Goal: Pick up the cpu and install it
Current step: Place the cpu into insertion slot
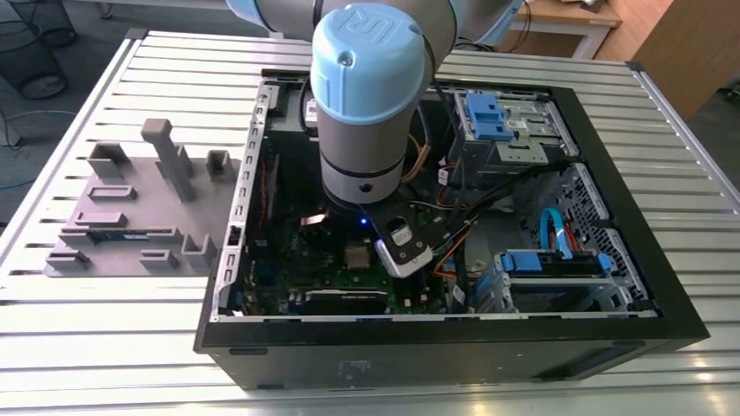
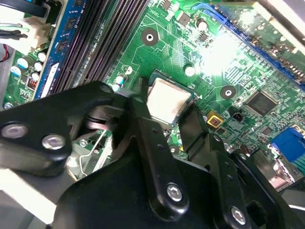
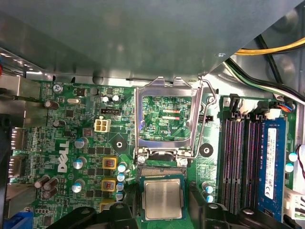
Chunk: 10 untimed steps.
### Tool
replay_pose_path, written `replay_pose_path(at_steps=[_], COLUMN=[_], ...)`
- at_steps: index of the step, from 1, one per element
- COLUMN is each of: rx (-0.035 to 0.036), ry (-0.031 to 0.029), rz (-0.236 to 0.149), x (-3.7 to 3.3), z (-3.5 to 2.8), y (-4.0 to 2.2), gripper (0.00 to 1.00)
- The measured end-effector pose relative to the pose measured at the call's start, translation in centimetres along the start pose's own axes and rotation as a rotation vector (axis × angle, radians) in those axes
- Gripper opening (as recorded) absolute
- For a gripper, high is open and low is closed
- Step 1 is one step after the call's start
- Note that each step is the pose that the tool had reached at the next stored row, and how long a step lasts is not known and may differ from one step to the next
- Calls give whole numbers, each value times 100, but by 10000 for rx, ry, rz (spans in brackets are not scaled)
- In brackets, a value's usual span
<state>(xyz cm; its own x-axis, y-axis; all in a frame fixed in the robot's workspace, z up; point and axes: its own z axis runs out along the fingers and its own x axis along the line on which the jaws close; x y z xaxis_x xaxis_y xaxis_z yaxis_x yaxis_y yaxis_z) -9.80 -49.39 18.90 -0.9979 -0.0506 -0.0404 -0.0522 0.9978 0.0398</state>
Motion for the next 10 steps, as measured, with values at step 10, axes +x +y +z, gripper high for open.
replay_pose_path(at_steps=[10], rx=[-1], ry=[-3], rz=[0], x=[0], z=[2], y=[0], gripper=[47])
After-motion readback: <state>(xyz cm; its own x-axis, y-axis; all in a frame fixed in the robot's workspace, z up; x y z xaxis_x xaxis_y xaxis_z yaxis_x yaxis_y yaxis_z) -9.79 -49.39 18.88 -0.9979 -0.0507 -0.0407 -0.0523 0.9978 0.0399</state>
